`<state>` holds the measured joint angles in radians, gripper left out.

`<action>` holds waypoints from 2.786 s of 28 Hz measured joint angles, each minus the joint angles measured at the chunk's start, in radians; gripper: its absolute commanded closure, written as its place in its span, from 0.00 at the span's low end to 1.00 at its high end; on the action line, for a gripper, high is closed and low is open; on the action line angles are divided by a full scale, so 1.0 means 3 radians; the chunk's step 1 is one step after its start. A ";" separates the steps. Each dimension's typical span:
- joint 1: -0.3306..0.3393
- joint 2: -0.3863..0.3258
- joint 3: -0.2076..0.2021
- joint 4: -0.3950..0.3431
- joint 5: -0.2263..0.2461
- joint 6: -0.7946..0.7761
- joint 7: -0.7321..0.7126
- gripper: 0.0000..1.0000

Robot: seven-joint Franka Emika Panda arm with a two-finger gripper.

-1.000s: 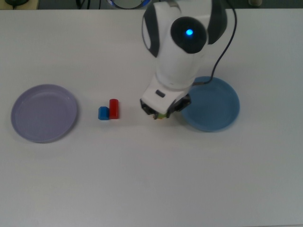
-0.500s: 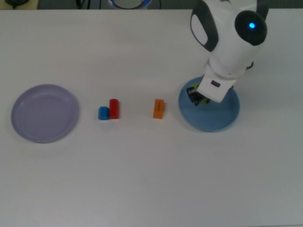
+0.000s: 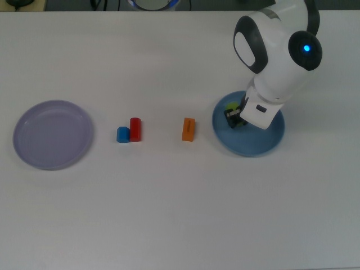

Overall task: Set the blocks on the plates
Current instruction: 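Grasp the green block, carry it over and release it onto the blue plate, then move the gripper back and grasp the orange block, then carry the orange block and release it onto the blue plate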

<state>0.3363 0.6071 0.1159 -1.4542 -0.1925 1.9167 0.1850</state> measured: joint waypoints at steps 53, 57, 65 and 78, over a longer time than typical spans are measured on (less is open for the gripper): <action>-0.0692 -0.0063 -0.0180 0.0002 0.0332 -0.0389 0.0653 0.00; -0.0692 -0.0033 -0.0181 0.0002 0.0331 -0.0389 0.0653 0.03; -0.0692 0.0000 -0.0181 0.0002 0.0331 -0.0389 0.0653 0.66; -0.0692 0.0001 -0.0181 0.0011 0.0331 -0.0389 0.0648 1.00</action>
<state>0.1287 0.6074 0.0616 -1.4509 -0.0933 1.8002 0.3793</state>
